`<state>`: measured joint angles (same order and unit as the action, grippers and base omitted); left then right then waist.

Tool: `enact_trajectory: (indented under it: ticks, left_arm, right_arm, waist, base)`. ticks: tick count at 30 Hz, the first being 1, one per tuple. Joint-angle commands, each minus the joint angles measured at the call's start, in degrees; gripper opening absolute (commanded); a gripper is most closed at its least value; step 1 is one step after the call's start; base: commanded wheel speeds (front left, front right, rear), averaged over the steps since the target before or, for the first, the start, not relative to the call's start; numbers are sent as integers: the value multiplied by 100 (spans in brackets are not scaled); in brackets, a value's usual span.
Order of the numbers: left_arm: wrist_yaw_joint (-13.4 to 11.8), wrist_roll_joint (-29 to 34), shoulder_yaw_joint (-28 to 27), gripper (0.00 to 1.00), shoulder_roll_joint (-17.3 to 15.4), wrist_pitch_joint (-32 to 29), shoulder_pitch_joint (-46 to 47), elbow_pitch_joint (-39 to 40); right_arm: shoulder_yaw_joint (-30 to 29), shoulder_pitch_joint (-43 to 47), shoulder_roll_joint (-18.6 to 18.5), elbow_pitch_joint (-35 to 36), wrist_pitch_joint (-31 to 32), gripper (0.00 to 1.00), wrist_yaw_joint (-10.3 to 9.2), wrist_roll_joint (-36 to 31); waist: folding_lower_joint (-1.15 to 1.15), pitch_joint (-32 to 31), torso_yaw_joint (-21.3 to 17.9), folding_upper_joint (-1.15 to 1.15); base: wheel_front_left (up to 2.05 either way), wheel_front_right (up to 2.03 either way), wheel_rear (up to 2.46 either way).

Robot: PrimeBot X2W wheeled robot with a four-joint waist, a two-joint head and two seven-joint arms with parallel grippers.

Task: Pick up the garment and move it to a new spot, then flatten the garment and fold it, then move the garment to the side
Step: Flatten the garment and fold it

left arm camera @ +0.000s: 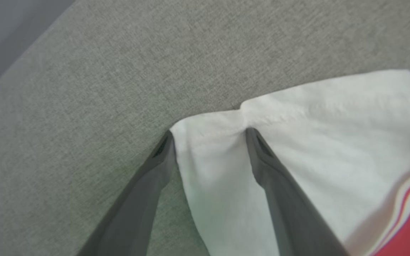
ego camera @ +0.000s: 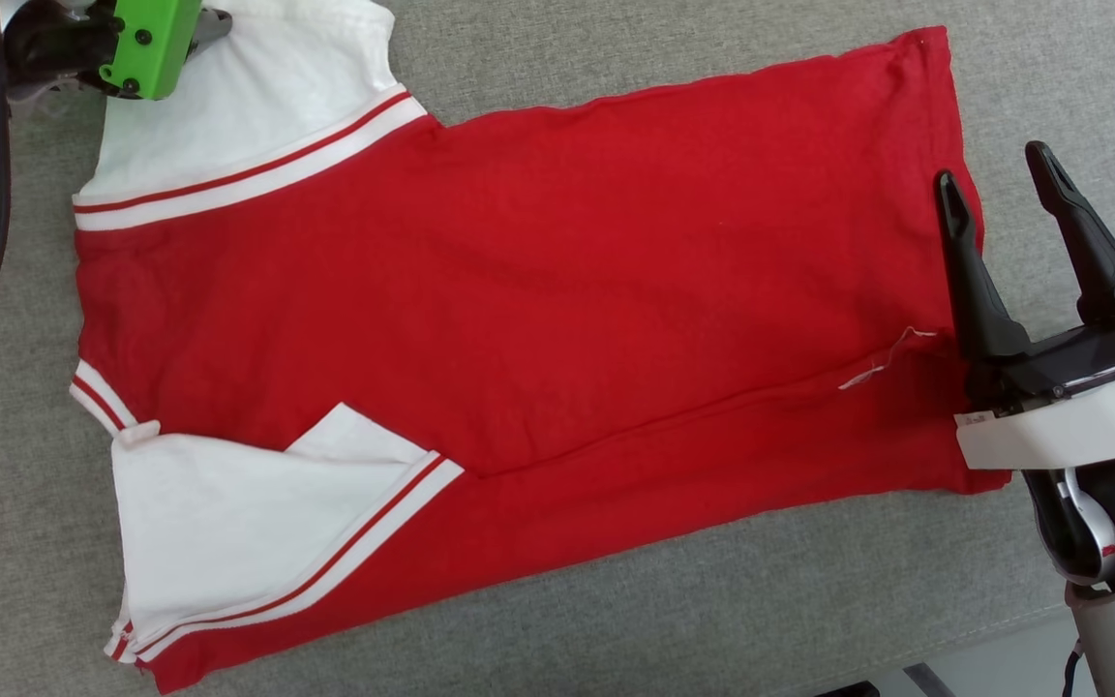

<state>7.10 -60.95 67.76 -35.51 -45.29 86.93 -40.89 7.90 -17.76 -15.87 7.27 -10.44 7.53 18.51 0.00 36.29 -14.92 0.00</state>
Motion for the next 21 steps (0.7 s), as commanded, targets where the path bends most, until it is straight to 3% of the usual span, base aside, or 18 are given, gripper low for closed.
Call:
enact_trajectory:
  ticks: [1,2,7,13,16,21]
  left_arm:
    - [24,26,214,87,31,-122,-362,-84]
    - [28,10,240,0,19,-139,-393,-62]
    - [36,37,327,0,-21,64,-455,110]
    - [37,124,367,0,20,756,-389,373]
    - [37,165,399,0,52,1045,-381,572]
    - [38,202,464,0,103,1374,-465,953]
  right_arm:
    - [-10,-86,-37,-29,-58,100,-4,41]
    - [-18,-96,-52,-42,-64,100,-4,56]
    - [-83,-185,-140,-18,-70,100,-4,114]
    - [-306,-625,-671,41,260,100,-4,165]
    - [-184,-980,-1124,-60,853,100,-4,474]
    - [601,-1657,-2201,-395,2617,100,-4,1463]
  waist:
    - [0,-3,14,0]
    - [0,-12,27,0]
    - [0,-132,112,0]
    - [0,-417,314,0]
    - [0,-532,433,0]
    - [0,-662,642,0]
  base:
    - [0,0,0]
    - [0,0,0]
    - [0,0,0]
    - [0,0,0]
    - [0,0,0]
    - [0,0,0]
